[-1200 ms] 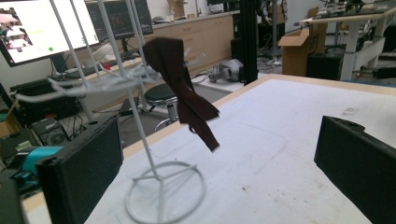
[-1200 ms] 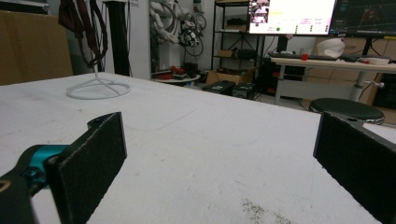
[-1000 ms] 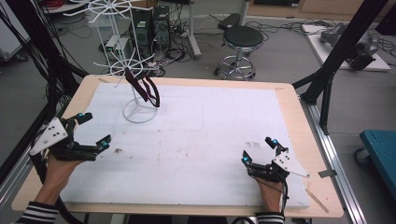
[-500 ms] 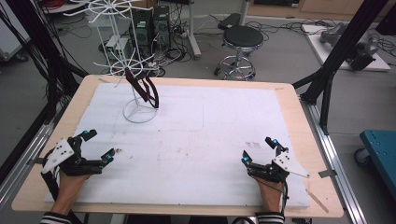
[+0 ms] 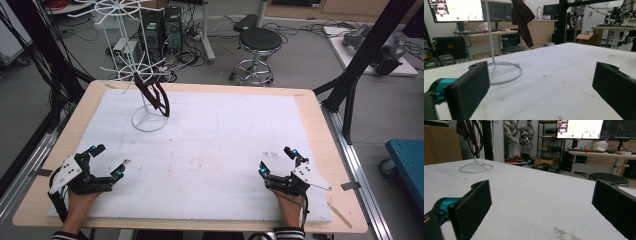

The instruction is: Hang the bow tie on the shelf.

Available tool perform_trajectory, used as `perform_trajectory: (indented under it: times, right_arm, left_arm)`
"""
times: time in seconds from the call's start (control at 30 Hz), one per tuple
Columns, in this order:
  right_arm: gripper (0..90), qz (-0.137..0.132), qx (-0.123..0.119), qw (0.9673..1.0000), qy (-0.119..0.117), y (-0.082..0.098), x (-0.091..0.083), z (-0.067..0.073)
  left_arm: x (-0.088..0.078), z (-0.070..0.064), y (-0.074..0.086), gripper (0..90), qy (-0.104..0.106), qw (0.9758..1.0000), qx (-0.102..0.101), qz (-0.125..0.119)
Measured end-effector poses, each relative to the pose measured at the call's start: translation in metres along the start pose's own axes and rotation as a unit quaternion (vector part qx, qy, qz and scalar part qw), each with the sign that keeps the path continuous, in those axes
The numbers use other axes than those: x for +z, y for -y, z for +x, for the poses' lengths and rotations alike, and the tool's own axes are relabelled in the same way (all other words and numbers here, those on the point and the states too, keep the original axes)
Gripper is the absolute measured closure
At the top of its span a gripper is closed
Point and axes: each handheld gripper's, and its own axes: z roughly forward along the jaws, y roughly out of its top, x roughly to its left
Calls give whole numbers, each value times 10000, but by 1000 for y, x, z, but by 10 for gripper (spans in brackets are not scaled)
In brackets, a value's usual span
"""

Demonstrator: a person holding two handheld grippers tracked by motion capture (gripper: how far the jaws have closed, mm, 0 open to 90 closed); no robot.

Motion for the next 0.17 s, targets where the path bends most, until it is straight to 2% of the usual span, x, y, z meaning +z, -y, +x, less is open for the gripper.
perform_trajectory:
  times: [0.17]
  right_arm:
    - [19, 3, -17, 10000, 4, 0, 0, 0]
  left_arm:
    - [-1, 0, 0, 17, -21, 10000, 21, -26]
